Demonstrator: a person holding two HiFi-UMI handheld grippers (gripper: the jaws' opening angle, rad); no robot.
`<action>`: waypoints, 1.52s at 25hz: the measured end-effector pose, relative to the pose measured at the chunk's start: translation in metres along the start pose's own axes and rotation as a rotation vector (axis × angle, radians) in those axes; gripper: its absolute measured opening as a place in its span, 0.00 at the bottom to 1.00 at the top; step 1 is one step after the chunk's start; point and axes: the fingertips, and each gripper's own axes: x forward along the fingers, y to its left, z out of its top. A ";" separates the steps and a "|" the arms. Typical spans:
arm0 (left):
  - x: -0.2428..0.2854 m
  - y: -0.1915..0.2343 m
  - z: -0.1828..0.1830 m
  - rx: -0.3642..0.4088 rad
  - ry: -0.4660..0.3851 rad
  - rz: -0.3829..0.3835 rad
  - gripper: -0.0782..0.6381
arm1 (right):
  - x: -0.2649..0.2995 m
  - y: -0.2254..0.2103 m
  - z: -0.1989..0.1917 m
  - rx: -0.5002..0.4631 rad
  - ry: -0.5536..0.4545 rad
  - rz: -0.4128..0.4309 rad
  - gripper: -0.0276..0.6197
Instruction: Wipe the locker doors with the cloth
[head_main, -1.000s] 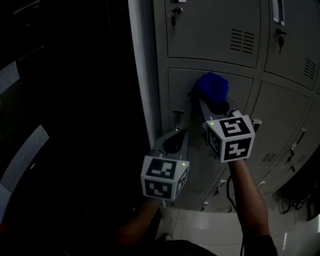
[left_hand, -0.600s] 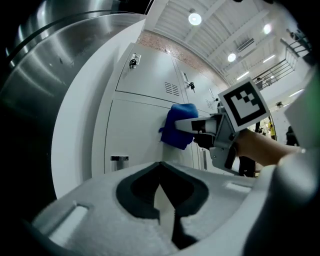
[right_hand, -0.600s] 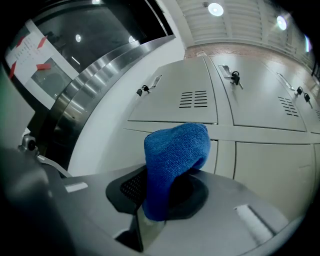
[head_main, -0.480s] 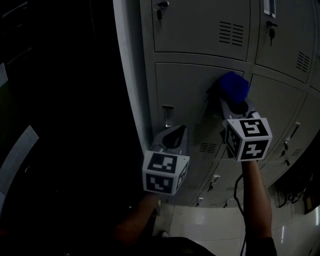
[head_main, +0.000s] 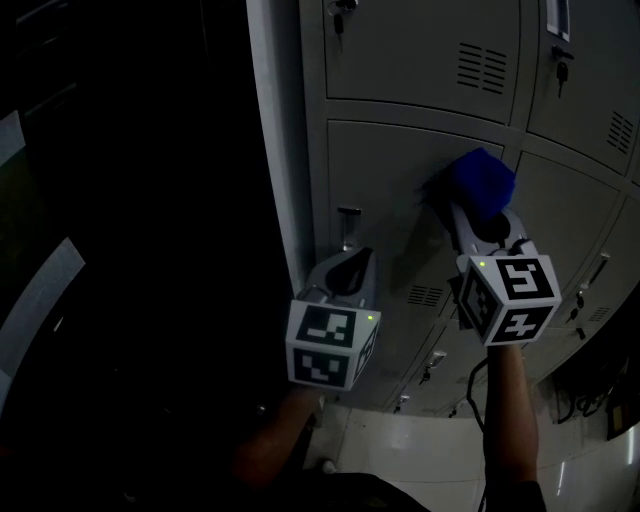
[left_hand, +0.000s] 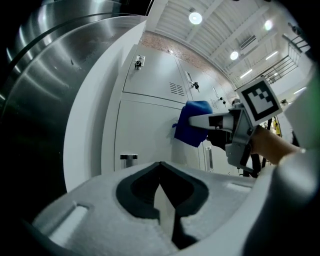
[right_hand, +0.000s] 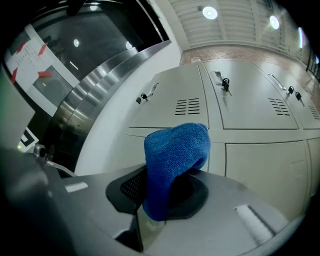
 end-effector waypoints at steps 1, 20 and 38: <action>-0.002 0.003 0.000 0.002 -0.001 0.010 0.12 | 0.001 0.012 0.000 0.002 -0.006 0.025 0.15; -0.038 0.032 -0.008 0.025 0.007 0.097 0.12 | 0.068 0.154 -0.051 0.004 0.045 0.326 0.15; -0.016 0.009 -0.017 -0.023 0.021 0.030 0.12 | 0.029 0.078 -0.070 0.002 0.088 0.167 0.15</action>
